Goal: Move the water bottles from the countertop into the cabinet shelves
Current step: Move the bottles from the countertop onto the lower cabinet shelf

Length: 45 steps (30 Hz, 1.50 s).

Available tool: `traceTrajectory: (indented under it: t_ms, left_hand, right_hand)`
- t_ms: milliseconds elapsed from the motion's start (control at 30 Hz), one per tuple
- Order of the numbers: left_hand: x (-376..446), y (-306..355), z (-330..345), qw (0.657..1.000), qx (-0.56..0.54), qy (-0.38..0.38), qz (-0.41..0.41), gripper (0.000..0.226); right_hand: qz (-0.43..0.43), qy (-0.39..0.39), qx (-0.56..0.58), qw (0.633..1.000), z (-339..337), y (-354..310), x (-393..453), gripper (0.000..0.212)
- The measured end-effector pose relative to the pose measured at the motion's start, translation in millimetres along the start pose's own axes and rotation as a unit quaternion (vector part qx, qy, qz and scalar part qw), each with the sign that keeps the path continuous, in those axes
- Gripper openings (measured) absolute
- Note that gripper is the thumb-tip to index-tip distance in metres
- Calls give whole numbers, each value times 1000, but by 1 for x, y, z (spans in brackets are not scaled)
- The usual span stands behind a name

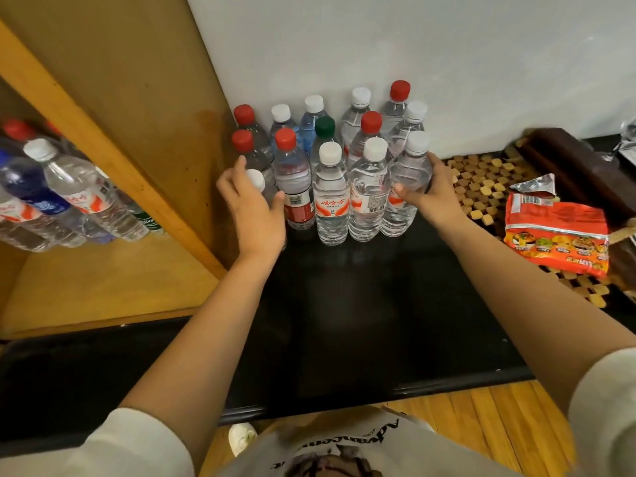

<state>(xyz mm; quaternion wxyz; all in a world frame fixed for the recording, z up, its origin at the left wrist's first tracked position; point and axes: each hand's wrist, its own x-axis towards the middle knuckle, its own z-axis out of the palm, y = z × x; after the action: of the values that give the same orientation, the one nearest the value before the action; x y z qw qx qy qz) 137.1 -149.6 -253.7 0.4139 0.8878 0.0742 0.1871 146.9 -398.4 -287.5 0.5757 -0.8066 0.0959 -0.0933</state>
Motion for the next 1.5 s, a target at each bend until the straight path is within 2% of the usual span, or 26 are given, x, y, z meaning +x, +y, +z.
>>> traceTrajectory:
  t_ms: [133,200,300,433,533,800,1033,1100,1200,1267,1333,1400,1433,1467,1500]
  left_hand:
    - [-6,-3,-2,999,5,-19,27,38]
    - [-10,-4,-2,999,-18,-34,29,32]
    - [-15,-5,-3,998,-28,-41,34,30]
    - [-20,-10,-8,996,46,-67,43,31]
    - [-25,-9,-17,991,73,-94,57,30]
    - [-45,-1,-41,968,94,-200,114,30]
    - [-55,2,-63,956,54,-280,73,26]
    - [-63,1,-70,951,62,-293,82,26]
    - [-75,-2,-78,951,68,-289,86,25]
    - [-81,-6,-82,957,59,-274,79,26]
    - [-86,-9,-81,966,47,-244,77,27]
    - [-94,-10,-76,976,42,-198,79,30]
    - [-99,-11,-72,981,32,-176,76,32]
    - [-105,-12,-69,985,17,-156,69,35]
    - [-110,-13,-66,989,2,-137,60,38]
  right_hand:
    - [5,9,-29,1000,-3,4,3,74]
    - [-12,1,-61,998,-5,3,2,69]
    - [-59,-22,-71,995,-11,2,-6,57]
    - [-122,-51,-65,989,-25,5,-26,48]
    - [-143,-43,-102,984,-33,12,-42,48]
    - [-85,-150,-168,970,-31,5,-73,60]
    - [-68,-262,-113,956,-7,-10,-94,63]
    - [-50,-307,-71,948,0,-11,-102,57]
    - [6,-260,71,963,9,-12,-115,36]
    - [5,-273,55,960,15,-9,-129,34]
    - [28,-347,44,936,25,2,-149,42]
    - [40,-420,9,907,42,13,-170,73]
    - [9,-447,-69,892,53,20,-180,91]
    - [-40,-453,-173,874,65,30,-191,100]
    - [-88,-442,-252,856,76,39,-203,95]
